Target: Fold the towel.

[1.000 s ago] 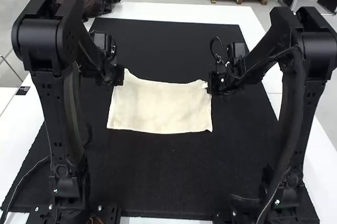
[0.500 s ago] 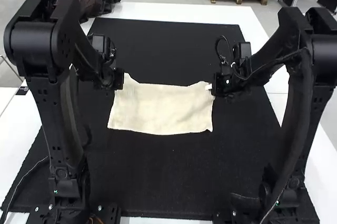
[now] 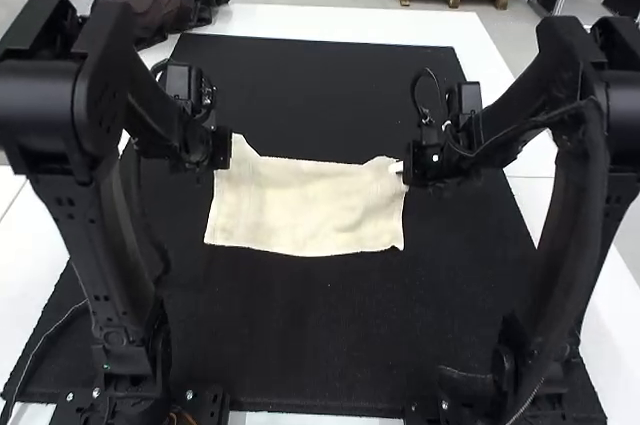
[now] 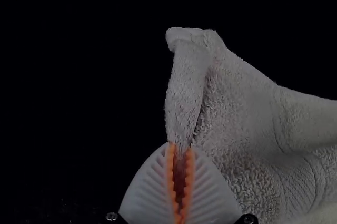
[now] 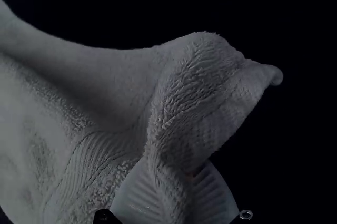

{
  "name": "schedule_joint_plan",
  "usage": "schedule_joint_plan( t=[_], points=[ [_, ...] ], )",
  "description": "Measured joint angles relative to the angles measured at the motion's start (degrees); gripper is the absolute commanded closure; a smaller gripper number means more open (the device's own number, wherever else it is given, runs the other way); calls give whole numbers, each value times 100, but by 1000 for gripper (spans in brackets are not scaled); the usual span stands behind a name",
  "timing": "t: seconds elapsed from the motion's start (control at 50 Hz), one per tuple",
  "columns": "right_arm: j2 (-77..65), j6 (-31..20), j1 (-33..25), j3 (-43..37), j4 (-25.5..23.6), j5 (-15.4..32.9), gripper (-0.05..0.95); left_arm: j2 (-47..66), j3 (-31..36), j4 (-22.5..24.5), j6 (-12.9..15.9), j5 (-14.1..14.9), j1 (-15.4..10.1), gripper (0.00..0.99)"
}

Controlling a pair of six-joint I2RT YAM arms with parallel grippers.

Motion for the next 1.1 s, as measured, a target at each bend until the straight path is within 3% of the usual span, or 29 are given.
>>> schedule_joint_plan(
  t=[0.28, 0.6, 0.84, 1.1],
  points=[
    [-4, -603, 0, -57, 326, -66, 925, -435, -164, -22, -7, 0, 0, 975],
    [-4, -1113, 2, -520, 2127, -59, 925, -435, -197, 7, -11, 2, 0, 975],
    [-11, -1217, 2, -942, 3136, -42, 925, -435, -197, -17, -63, 2, 0, 975],
    [-236, -1274, 2, -1392, 3252, -129, 925, -479, -304, 46, -140, 4, 0, 975]
  ],
)
